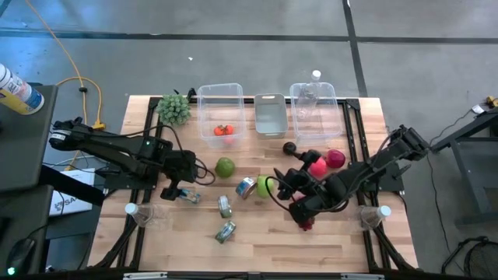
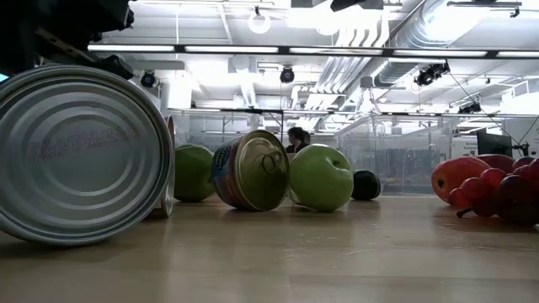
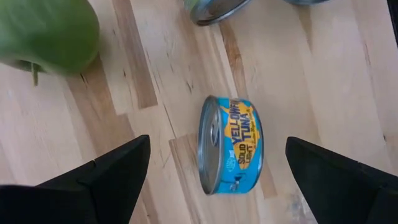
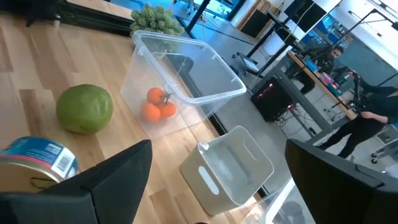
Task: Pick & Place Food Item
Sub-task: Put the yellow and blue tuna can into the gray bin
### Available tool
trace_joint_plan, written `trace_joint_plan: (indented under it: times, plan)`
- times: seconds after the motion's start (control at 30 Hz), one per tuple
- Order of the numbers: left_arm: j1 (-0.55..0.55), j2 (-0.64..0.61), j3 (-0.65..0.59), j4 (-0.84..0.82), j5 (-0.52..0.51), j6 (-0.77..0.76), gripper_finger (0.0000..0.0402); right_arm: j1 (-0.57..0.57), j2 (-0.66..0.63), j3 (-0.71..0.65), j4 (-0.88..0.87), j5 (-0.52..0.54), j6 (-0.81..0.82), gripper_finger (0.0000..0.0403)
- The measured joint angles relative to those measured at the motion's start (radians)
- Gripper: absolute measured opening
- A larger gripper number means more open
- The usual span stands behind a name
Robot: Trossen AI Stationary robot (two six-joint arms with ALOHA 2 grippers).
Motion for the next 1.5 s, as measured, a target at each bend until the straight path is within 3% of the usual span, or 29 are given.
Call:
trace_joint_plan:
  times: [0.73, 1.5]
  plan:
    - [0.000, 0.000, 0.000, 0.006, 0.042, -0.058, 0.0364, -0.024, 0.000, 0.000, -0.001, -0.079, -0.005, 0.0357]
    - [0.000, 0.000, 0.000, 0.017, 0.044, -0.064, 0.0364, -0.024, 0.000, 0.000, -0.003, -0.080, -0.005, 0.0357]
